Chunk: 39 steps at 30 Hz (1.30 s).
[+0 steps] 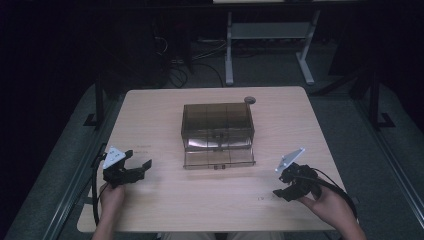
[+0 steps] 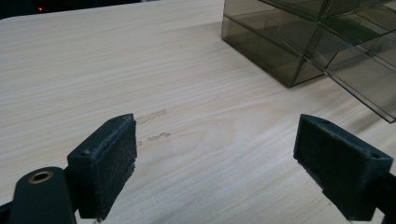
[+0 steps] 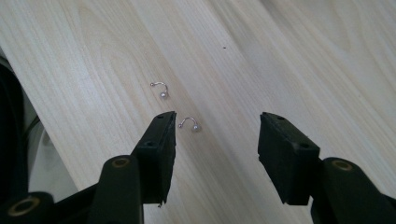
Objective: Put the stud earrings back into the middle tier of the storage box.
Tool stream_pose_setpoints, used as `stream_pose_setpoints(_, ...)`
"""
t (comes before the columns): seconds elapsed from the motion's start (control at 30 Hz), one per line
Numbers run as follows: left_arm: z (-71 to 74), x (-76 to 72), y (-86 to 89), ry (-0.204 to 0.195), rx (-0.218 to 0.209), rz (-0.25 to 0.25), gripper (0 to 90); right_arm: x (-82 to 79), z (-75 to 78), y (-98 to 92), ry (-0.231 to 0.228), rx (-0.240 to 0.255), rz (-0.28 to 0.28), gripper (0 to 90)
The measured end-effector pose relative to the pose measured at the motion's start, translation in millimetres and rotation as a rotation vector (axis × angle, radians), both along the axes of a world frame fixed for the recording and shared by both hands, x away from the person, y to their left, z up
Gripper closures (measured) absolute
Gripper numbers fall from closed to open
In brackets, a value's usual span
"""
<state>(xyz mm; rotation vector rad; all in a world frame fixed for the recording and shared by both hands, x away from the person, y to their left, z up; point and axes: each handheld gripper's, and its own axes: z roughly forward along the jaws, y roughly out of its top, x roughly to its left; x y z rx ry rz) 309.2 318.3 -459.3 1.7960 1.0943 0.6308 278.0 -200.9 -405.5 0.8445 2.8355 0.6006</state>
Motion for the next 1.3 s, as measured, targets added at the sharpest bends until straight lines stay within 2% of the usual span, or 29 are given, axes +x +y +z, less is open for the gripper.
stream_pose_setpoints(0.57,0.0,0.0,0.2,0.001,0.001,-0.001,12.8,12.6,-11.2,19.2,0.058,-0.063,0.044,56.8)
stream_pose_setpoints(0.83,-0.1,0.1,0.1,0.000,0.000,-0.001,12.8,15.8,-17.5,21.3,0.081,-0.080,0.047,62.0)
stream_pose_setpoints(1.1,-0.1,0.0,-0.2,0.003,0.001,0.000,12.8,16.3,-23.0,24.5,0.113,-0.116,0.072,69.9)
stream_pose_setpoints(1.3,-0.1,0.0,-0.2,0.003,0.001,0.000,12.8,16.8,-26.9,27.8,0.127,-0.143,0.080,72.7)
